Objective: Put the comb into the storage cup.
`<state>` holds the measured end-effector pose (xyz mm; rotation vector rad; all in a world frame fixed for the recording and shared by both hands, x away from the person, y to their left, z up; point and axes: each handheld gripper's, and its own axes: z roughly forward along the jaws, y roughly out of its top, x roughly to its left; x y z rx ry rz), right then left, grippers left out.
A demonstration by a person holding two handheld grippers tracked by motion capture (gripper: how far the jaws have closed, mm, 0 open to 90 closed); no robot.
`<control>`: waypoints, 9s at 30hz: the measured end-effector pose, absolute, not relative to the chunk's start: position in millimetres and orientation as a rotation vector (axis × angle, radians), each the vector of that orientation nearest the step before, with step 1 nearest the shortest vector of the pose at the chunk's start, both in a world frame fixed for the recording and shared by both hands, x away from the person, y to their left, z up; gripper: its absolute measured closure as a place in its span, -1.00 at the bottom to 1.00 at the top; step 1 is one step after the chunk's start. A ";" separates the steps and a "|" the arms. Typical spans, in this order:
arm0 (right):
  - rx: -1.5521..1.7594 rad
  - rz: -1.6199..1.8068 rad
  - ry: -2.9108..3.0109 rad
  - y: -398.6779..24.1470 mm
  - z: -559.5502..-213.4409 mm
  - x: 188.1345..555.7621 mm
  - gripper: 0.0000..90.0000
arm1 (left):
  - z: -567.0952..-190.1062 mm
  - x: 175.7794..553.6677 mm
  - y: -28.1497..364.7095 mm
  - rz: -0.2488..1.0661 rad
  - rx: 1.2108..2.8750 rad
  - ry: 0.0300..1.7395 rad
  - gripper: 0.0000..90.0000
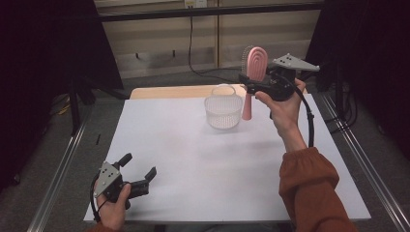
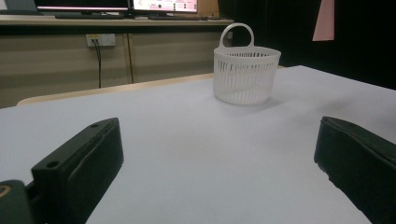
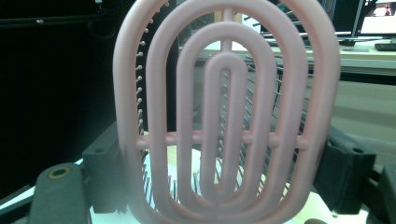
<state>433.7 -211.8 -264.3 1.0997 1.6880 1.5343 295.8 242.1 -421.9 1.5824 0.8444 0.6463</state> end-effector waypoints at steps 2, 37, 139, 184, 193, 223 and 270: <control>1.100 1.542 1.688 -211.4 -263.1 435.0 -0.57 | -421.9 295.8 241.9 0.647 1.581 0.844 -0.97; 1.064 1.562 1.665 -187.8 -258.5 467.0 -0.57 | -421.0 294.6 243.1 0.652 1.573 0.842 -0.97; 1.278 1.502 1.640 -179.5 -384.8 511.7 -0.58 | -422.4 294.4 243.2 0.638 1.588 0.847 -0.97; 1.384 1.520 1.706 -226.1 -390.4 497.9 -0.63 | -423.3 295.5 241.9 0.642 1.603 0.846 -0.97; 1.408 1.545 1.685 -224.8 -393.9 501.1 -0.64 | -423.4 295.7 242.0 0.637 1.599 0.849 -0.97; 1.364 1.509 1.766 -226.0 -396.0 494.7 -0.56 | -423.0 295.7 241.6 0.642 1.602 0.845 -0.97; 1.252 1.474 1.645 -222.9 -369.5 477.3 -0.99 | -422.2 296.8 239.9 0.637 1.573 0.847 -0.97</control>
